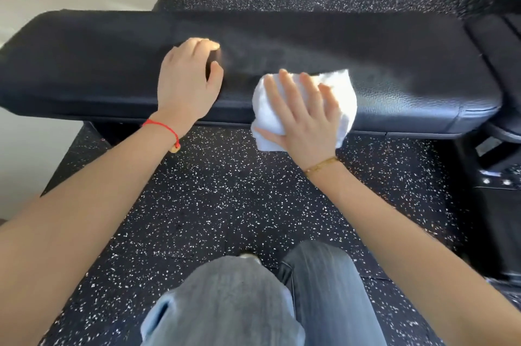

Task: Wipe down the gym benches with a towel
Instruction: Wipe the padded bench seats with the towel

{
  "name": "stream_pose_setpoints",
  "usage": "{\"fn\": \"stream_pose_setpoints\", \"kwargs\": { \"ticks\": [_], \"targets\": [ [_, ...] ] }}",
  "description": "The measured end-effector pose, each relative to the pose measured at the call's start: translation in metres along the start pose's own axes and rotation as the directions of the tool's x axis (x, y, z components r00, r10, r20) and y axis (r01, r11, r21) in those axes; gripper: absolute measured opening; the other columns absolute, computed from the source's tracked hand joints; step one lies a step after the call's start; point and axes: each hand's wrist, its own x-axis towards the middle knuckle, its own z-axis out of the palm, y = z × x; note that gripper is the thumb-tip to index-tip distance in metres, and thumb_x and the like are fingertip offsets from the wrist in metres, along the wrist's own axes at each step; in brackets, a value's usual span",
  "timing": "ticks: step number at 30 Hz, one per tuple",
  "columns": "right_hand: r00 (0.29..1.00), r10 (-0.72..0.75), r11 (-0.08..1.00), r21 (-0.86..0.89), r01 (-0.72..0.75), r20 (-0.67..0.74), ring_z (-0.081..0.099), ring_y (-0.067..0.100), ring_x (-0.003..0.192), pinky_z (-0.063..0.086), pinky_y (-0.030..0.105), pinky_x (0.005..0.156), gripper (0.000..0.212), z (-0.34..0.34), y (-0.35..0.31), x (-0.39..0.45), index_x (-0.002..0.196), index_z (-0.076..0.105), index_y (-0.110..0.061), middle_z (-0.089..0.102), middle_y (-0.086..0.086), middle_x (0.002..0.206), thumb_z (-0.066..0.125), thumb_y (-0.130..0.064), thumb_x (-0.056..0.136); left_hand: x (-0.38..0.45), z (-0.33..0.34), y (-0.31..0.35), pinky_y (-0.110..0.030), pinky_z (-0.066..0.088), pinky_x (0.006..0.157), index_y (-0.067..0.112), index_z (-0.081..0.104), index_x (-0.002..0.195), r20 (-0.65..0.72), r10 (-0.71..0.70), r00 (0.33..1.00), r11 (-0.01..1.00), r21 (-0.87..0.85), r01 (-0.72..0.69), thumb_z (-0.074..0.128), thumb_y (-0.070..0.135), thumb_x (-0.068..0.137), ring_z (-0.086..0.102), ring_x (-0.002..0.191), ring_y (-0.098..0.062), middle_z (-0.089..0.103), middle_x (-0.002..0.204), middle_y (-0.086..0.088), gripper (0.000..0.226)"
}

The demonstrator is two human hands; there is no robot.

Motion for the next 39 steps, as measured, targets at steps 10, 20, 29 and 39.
{"fn": "stream_pose_setpoints", "kwargs": {
  "ticks": [10,20,29,39],
  "targets": [
    [0.972,0.236,0.972,0.003,-0.236,0.004,0.043,0.031,0.132,0.024,0.044,0.114,0.075,-0.010,0.088,-0.047,0.139,0.056,-0.021,0.057,0.006,0.142,0.049,-0.075,0.088,-0.003,-0.003,0.017,-0.043,0.037,0.111,0.012,0.061,0.127,0.025,0.030,0.999,0.997,-0.069,-0.028,0.035,0.033,0.093,0.051,0.130,-0.026,0.059,0.135,-0.009,0.048],
    [0.999,0.025,1.000,-0.018,-0.025,-0.022,0.054,0.028,0.131,0.037,0.043,0.108,0.075,-0.001,0.088,-0.050,0.144,0.051,-0.027,0.056,0.004,0.144,0.043,-0.078,0.090,0.007,0.011,0.084,-0.037,0.039,0.107,0.011,0.063,0.126,-0.011,0.157,0.987,0.977,-0.146,-0.157,0.040,0.024,0.094,0.055,0.125,-0.022,0.063,0.131,-0.007,0.042],
    [0.983,0.179,0.984,-0.002,-0.179,-0.035,0.051,0.037,0.127,0.029,0.050,0.110,0.077,0.001,0.141,-0.072,0.140,0.053,-0.019,0.058,0.009,0.140,0.048,-0.076,0.089,0.014,0.022,0.113,-0.035,0.041,0.104,0.010,0.065,0.122,-0.055,0.199,0.979,0.962,-0.178,-0.205,0.039,0.024,0.091,0.058,0.121,-0.021,0.066,0.126,-0.007,0.043],
    [0.960,0.268,0.957,0.093,-0.275,0.083,0.041,0.032,0.135,0.033,0.052,0.109,0.081,-0.018,0.185,-0.085,0.143,0.049,-0.019,0.052,0.011,0.146,0.039,-0.079,0.089,0.018,0.043,0.139,-0.039,0.047,0.098,0.006,0.067,0.115,-0.107,0.215,0.971,0.957,-0.175,-0.231,0.041,0.023,0.090,0.062,0.113,-0.025,0.069,0.118,-0.009,0.040]
  ]
}}
